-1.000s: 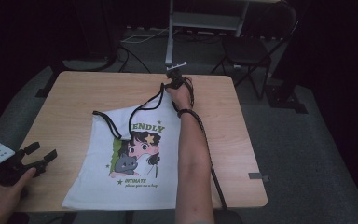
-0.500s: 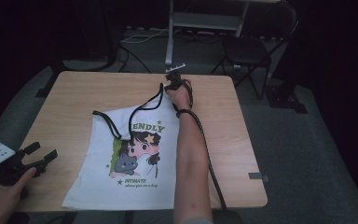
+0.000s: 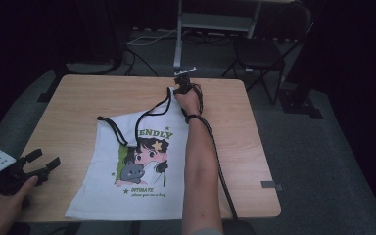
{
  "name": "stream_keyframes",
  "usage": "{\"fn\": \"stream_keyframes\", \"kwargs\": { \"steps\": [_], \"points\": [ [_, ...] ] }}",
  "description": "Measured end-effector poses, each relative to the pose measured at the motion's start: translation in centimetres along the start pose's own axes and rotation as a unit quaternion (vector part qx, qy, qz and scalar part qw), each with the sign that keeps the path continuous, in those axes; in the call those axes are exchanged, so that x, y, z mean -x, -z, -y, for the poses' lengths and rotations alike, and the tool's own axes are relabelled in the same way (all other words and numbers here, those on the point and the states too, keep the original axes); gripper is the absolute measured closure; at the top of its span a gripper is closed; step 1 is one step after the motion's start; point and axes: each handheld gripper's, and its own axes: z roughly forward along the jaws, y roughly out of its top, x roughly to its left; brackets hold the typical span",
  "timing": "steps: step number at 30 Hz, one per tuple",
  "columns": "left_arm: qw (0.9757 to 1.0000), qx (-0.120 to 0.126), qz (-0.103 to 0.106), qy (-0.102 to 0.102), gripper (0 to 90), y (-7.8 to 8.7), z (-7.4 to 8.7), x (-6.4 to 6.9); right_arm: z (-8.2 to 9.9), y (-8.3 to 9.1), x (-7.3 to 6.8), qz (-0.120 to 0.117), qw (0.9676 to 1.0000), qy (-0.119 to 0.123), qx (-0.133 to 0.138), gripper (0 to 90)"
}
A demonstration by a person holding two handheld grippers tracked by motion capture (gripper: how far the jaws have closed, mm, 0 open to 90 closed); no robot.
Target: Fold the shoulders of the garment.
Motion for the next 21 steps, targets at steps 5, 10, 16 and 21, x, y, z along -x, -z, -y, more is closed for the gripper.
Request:
{"fn": "stream_keyframes", "kwargs": {
  "steps": [5, 10, 16, 21],
  "points": [
    [1.0000, 0.000, 0.002, 0.000, 20.9, 0.0, 0.0, 0.0, -0.5, 0.8, -0.1, -0.004, 0.9999, 0.003, 0.014, 85.3],
    [1.0000, 0.000, 0.003, 0.000, 20.9, 0.0, 0.0, -0.1, -0.6, 1.6, -0.3, -0.012, 0.9996, 0.006, 0.025, 85.2],
    [1.0000, 0.001, 0.001, -0.002, 20.8, 0.0, 0.0, 0.1, -0.8, 3.1, -1.1, -0.016, 0.9987, 0.018, 0.045, 85.1],
    [1.0000, 0.002, 0.001, -0.002, 20.9, 0.0, 0.0, 0.1, -0.7, 4.3, -1.7, -0.016, 0.9981, 0.030, 0.051, 85.1]
  ]
}}
